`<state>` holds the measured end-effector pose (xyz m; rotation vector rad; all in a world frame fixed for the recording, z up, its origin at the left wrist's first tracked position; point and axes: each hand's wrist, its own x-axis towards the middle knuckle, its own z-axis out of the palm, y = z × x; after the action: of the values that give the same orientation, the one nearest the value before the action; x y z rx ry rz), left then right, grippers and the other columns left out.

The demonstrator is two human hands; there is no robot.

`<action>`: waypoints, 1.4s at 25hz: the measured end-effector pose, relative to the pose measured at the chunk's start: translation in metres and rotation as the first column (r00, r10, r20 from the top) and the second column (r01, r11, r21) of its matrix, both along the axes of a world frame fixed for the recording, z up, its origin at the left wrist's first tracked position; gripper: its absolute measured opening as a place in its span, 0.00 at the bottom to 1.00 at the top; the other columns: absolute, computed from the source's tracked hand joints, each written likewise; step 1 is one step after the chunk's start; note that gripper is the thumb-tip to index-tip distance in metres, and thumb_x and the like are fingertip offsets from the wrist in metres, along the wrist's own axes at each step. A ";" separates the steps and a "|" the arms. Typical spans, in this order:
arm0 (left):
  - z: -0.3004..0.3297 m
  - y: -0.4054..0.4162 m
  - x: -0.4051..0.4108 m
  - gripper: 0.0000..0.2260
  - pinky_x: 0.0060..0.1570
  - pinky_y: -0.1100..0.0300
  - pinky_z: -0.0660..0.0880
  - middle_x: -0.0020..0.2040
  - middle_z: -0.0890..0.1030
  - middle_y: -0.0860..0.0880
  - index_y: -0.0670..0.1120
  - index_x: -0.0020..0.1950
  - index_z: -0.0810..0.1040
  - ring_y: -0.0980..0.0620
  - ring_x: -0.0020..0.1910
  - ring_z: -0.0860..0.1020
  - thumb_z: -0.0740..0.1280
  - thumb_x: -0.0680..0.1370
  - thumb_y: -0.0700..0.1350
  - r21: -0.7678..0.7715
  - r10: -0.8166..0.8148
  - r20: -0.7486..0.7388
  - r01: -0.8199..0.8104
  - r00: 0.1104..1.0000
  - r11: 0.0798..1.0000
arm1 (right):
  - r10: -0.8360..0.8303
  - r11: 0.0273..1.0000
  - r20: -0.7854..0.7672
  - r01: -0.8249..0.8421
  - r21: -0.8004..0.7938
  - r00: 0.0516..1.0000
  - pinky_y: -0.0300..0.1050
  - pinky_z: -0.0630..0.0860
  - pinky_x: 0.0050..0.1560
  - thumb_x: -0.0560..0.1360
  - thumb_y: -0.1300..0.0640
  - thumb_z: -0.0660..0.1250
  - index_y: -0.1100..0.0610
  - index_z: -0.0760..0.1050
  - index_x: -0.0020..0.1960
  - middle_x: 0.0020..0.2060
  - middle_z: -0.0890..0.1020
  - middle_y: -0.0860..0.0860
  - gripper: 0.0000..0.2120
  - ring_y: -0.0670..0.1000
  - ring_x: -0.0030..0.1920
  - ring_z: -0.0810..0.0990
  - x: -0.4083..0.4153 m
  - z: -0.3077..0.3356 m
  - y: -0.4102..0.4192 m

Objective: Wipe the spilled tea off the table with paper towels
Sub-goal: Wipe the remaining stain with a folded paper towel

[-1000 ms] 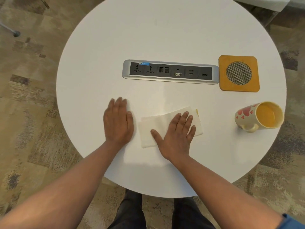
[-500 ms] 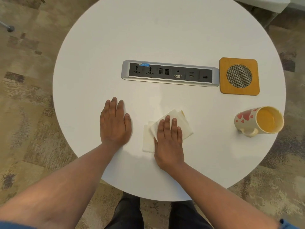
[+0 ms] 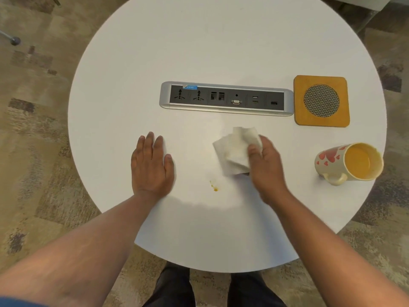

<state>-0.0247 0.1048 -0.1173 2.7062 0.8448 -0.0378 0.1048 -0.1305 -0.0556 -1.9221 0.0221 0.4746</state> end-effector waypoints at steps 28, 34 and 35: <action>-0.003 0.002 0.000 0.26 0.75 0.41 0.57 0.81 0.61 0.41 0.44 0.78 0.63 0.39 0.80 0.55 0.54 0.81 0.51 -0.015 0.013 -0.010 -0.013 1.000 1.000 | 0.463 0.720 0.263 -0.186 -0.669 0.847 0.44 0.65 0.39 0.76 0.52 0.60 0.47 0.74 0.50 0.51 0.76 0.50 0.06 0.47 0.47 0.76 0.059 -0.034 0.033; -0.002 0.003 0.000 0.26 0.75 0.42 0.57 0.80 0.62 0.41 0.44 0.78 0.64 0.39 0.80 0.56 0.54 0.81 0.51 -0.001 0.005 -0.008 -0.005 1.000 1.000 | 0.792 0.600 0.328 -0.556 -0.575 0.515 0.49 0.74 0.49 0.72 0.68 0.65 0.58 0.84 0.50 0.53 0.82 0.55 0.13 0.61 0.52 0.75 0.011 -0.034 0.068; -0.002 0.003 0.000 0.26 0.75 0.42 0.57 0.80 0.62 0.41 0.44 0.78 0.64 0.39 0.80 0.56 0.55 0.81 0.51 -0.001 0.003 -0.006 -0.003 1.000 1.000 | 0.825 0.562 0.319 -0.618 -0.550 0.467 0.50 0.75 0.48 0.70 0.69 0.65 0.59 0.84 0.49 0.52 0.82 0.55 0.14 0.62 0.51 0.75 0.001 -0.033 0.067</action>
<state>-0.0245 0.1073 -0.1196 2.7057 0.8499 -0.0452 0.1053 -0.0635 -0.0886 -2.3140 -1.2710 0.4731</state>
